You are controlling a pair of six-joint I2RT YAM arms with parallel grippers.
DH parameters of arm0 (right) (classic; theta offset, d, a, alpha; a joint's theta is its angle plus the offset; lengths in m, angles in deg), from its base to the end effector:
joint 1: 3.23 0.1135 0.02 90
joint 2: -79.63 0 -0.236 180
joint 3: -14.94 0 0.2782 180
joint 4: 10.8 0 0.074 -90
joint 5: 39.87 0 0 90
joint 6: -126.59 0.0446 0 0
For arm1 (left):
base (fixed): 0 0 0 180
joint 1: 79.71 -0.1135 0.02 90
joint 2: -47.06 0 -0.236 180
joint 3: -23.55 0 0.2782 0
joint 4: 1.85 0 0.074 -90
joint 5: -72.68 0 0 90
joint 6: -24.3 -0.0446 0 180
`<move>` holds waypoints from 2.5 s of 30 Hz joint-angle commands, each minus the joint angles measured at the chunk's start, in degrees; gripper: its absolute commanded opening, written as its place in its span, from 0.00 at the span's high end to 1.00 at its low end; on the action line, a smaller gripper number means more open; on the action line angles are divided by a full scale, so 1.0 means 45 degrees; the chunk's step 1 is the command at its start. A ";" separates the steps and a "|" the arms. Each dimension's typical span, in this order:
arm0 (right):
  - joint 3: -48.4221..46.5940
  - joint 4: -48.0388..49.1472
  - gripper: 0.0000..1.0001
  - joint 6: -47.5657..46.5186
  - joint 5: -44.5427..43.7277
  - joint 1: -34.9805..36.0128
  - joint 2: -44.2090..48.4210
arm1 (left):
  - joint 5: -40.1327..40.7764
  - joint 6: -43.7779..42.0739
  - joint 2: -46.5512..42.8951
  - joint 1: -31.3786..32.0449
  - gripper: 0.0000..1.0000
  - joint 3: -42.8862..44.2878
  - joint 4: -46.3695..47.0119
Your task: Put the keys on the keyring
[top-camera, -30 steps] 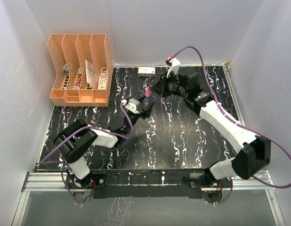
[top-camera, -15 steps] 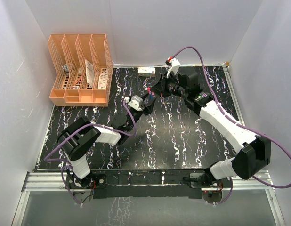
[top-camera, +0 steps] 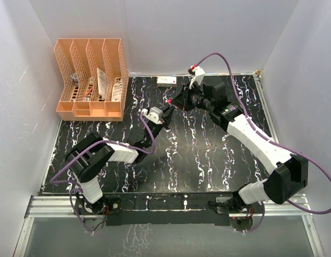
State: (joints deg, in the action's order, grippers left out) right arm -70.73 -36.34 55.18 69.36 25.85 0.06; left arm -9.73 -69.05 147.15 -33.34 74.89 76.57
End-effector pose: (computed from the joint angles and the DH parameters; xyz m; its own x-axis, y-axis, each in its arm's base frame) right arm 0.3104 0.1895 0.3365 -0.5085 0.0616 -0.8588 -0.5995 0.6906 0.4045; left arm 0.2440 -0.2475 0.1952 0.3783 -0.3129 -0.8712 0.6172 0.7866 -0.0145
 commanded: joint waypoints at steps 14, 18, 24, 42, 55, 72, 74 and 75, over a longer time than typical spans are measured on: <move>-0.0382 -0.1192 1.00 -0.0594 0.0382 -0.0073 0.0376 | 0.1459 -0.1349 -0.0703 0.0046 1.00 -0.0278 0.2528; -0.0528 -0.1808 1.00 -0.0863 0.0586 -0.0076 0.0263 | 0.1121 -0.1400 -0.0859 -0.0011 1.00 -0.0476 0.2540; -0.0726 -0.2744 1.00 -0.1321 0.0914 -0.0076 0.0038 | 0.0810 -0.1109 -0.0996 -0.0050 1.00 -0.0833 0.2532; -0.1602 -0.4493 1.00 -0.2549 0.1848 -0.0076 -0.1118 | -0.0075 -0.0559 -0.1068 -0.0055 1.00 -0.1146 0.2526; -0.1895 -0.4619 1.00 -0.2588 0.1719 -0.0085 -0.1147 | -0.0302 -0.0481 -0.1090 -0.0055 1.00 -0.1207 0.2522; -0.1415 -0.2920 1.00 -0.2102 0.1663 -0.0076 -0.0585 | -0.0614 -0.0016 -0.0974 -0.0052 1.00 -0.1182 0.2412; -0.1285 -0.2685 1.00 -0.2079 0.1661 -0.0076 -0.0510 | -0.0678 0.0121 -0.0955 -0.0050 1.00 -0.1168 0.2385; -0.1167 -0.2492 1.00 -0.2053 0.1716 -0.0078 -0.0446 | -0.0724 0.0187 -0.0954 -0.0050 1.00 -0.1163 0.2368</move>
State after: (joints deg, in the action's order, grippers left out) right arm -76.45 -54.22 45.12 76.92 25.54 -4.94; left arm -10.49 -70.06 145.43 -33.69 69.63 76.17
